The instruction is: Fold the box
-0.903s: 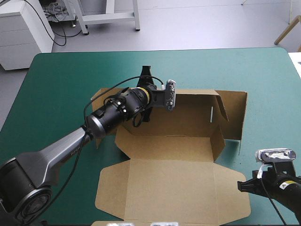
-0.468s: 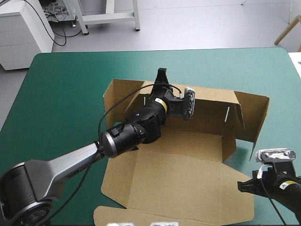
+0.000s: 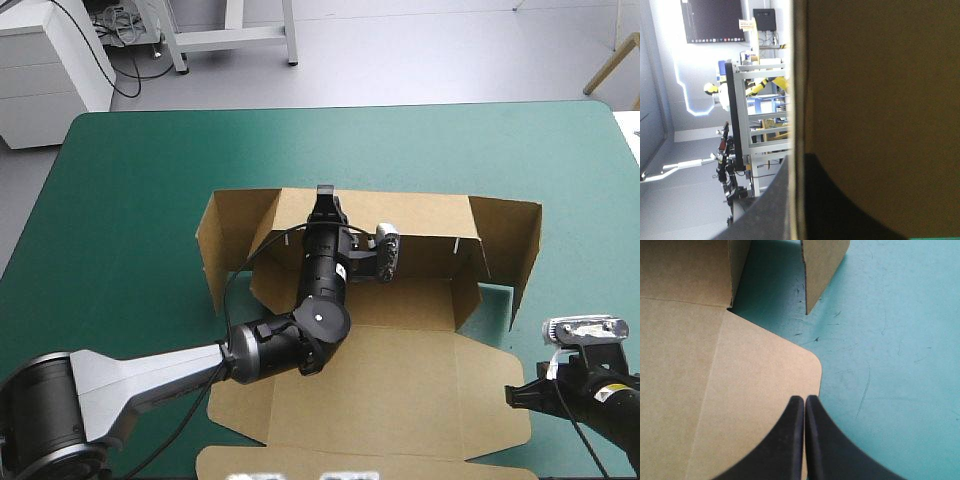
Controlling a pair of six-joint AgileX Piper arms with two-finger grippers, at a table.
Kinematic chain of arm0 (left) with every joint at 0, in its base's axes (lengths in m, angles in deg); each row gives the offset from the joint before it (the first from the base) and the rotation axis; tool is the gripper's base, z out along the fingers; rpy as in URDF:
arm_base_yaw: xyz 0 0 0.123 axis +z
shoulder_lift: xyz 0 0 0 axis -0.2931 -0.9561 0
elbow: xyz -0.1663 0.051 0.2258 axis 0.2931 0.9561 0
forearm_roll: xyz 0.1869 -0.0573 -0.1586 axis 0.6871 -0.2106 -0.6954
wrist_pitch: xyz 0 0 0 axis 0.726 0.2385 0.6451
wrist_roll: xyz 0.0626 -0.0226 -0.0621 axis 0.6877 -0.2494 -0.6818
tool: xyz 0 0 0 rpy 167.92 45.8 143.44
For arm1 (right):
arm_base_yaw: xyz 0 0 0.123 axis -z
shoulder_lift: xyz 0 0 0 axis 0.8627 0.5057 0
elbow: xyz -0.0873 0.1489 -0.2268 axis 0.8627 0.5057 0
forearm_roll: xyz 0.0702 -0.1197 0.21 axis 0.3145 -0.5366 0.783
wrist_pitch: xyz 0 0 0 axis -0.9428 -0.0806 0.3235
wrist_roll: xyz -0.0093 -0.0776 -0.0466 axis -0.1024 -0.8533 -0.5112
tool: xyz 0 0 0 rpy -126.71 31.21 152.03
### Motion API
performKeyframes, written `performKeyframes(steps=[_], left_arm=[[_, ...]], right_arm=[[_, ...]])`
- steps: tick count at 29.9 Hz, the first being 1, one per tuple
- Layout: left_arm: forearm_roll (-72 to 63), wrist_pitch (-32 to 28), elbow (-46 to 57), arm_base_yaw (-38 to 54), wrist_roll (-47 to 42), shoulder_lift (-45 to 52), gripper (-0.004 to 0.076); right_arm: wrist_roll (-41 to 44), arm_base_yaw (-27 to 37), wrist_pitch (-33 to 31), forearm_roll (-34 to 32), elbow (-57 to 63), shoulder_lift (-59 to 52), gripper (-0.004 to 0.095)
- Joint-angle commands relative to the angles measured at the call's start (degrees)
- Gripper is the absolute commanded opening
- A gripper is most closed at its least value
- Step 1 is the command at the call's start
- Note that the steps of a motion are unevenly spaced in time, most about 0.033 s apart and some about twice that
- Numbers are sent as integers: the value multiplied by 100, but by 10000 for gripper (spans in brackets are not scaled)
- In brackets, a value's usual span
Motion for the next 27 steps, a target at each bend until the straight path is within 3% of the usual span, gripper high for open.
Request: performKeyframes(steps=[1, 8, 18, 20, 23, 27], left_arm=[[369, 418, 10, -103, -277, 407, -10], [-2, 844, 86, -103, -277, 444, -10], [-7, 299, 125, -157, -203, 585, -10], [-19, 162, 125, -157, -54, 585, -10], [-27, 139, 125, -157, -41, 585, -10], [-27, 139, 125, -157, -41, 585, -10]], right_arm=[[-59, -16, 228, 84, -125, 17, -14], [-59, -16, 228, 84, -125, 17, -14], [-82, -16, 228, 95, -125, 17, 24], [-71, -16, 228, 85, -125, 17, 105], [-41, -16, 228, 72, -125, 17, 308], [-16, -16, 228, 63, -125, 63, 660]])
